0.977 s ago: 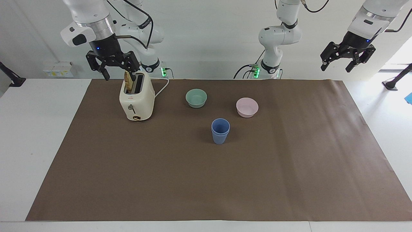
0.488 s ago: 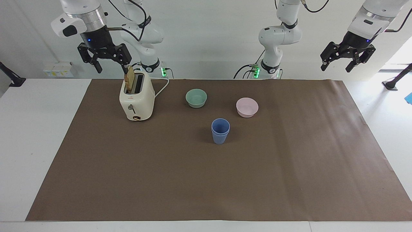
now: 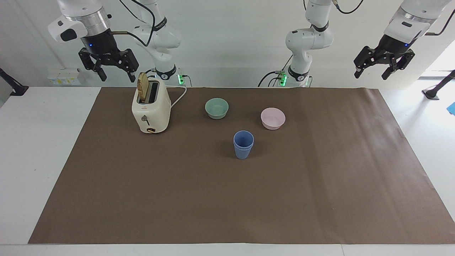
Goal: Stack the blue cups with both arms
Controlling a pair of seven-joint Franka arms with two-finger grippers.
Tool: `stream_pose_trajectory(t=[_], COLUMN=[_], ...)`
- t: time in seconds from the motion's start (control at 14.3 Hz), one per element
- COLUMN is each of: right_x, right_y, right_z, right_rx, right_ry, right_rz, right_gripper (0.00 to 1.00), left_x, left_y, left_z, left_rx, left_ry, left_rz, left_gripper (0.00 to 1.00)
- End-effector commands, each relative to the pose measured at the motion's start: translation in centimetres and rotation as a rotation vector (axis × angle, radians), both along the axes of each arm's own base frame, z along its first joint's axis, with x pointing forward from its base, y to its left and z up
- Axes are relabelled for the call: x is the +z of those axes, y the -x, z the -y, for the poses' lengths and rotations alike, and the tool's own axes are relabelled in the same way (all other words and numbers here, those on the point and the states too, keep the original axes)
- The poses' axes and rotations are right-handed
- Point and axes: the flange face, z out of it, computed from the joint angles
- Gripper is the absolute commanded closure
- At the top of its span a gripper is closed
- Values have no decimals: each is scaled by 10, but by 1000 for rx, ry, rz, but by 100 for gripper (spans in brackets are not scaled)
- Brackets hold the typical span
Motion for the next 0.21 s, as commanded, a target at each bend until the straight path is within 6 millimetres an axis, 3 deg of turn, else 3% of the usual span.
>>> stream_pose_trajectory(t=[0.0,0.14], right_x=[-1,-1], right_y=[7,7], right_z=[1,1], right_rx=[20,20], right_ry=[-5,-5], right_rz=[-5,-5], right_gripper=[0,0], left_x=[6,6], left_y=[1,1], left_z=[-2,-2], left_rx=[7,7], left_ry=[-9,-9], left_rz=[-3,-3], left_gripper=[0,0])
